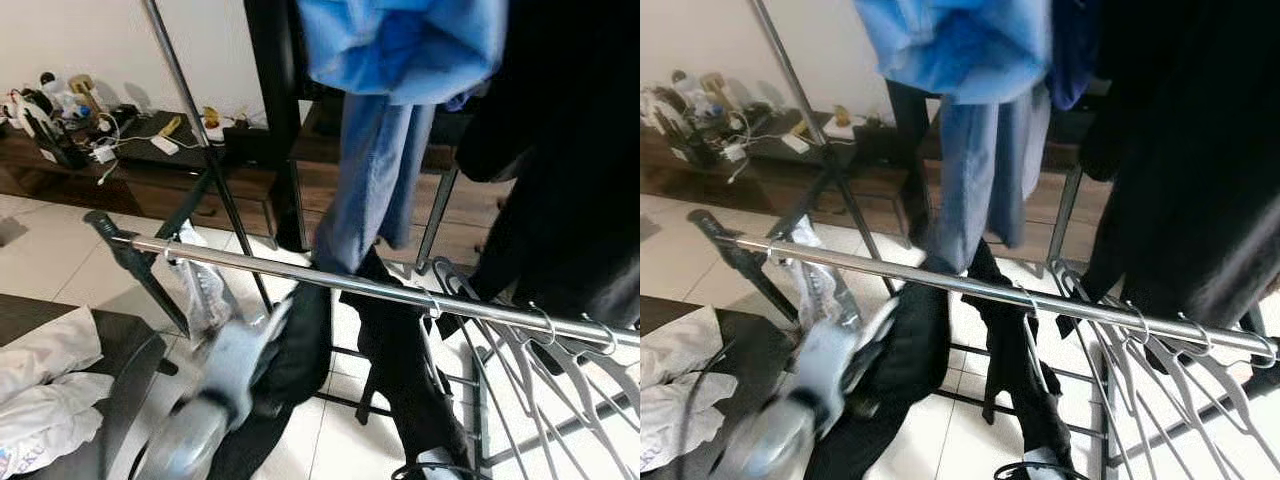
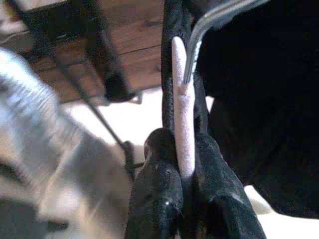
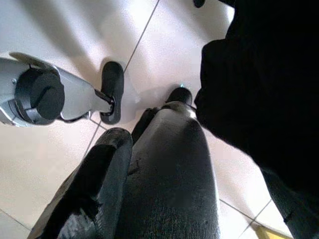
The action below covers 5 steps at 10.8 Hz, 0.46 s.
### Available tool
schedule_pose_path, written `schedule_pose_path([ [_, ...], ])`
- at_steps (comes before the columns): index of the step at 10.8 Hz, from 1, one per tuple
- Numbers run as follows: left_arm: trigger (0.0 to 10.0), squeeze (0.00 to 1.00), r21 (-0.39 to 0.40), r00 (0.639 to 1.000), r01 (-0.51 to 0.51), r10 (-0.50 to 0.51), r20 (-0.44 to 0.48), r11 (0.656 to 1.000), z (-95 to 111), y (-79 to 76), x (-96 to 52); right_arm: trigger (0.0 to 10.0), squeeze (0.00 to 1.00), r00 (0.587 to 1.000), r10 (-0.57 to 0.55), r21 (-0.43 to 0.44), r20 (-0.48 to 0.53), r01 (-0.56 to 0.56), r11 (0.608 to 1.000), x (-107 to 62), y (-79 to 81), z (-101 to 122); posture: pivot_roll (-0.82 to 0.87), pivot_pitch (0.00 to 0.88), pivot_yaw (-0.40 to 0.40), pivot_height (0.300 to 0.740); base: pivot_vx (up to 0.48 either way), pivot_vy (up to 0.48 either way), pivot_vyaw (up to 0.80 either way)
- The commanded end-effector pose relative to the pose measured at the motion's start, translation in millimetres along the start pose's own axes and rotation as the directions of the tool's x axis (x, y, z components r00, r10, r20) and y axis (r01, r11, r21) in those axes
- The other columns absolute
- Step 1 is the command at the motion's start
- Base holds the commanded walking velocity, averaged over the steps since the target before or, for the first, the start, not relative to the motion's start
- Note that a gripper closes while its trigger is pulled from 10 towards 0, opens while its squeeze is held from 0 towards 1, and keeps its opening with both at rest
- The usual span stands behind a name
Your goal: Hang hanger
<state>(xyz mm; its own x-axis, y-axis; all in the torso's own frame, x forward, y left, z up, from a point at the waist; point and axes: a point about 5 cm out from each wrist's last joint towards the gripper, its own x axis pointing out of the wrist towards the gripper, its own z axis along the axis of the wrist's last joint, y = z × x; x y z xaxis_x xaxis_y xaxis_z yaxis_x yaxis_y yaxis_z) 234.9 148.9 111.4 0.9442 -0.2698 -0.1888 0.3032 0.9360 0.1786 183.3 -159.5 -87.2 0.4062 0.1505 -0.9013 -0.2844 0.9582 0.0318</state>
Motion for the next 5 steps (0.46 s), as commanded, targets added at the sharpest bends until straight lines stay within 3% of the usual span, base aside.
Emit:
schedule_pose_path([
  [1,10.0,0.0,-0.006,0.998,-0.061,0.062,0.028,0.998,-0.1,8.8,-7.5,10.0,0.0,0.999,0.003,0.011,-0.044,-0.002,1.0,-0.1,2.0,-13.4,-0.02,0.135,0.003,0.74,0.0,0.0,0.0],
  [3,10.0,0.0,-0.072,0.993,-0.116,0.115,-0.015,0.991,-20.5,11.0,-25.8,10.0,0.0,0.999,-0.008,0.012,-0.042,0.009,1.0,-0.6,-0.6,-14.0,-0.01,0.127,-0.005,0.74,0.0,0.0,0.0],
  [5,10.0,0.0,-0.076,0.993,-0.12,0.12,-0.01,0.99,-23.3,9.5,-28.1,10.0,0.0,0.999,-0.025,0.085,-0.028,0.027,0.996,-0.6,-0.7,-16.0,-0.01,0.111,-0.007,0.74,0.0,0.0,0.0],
])
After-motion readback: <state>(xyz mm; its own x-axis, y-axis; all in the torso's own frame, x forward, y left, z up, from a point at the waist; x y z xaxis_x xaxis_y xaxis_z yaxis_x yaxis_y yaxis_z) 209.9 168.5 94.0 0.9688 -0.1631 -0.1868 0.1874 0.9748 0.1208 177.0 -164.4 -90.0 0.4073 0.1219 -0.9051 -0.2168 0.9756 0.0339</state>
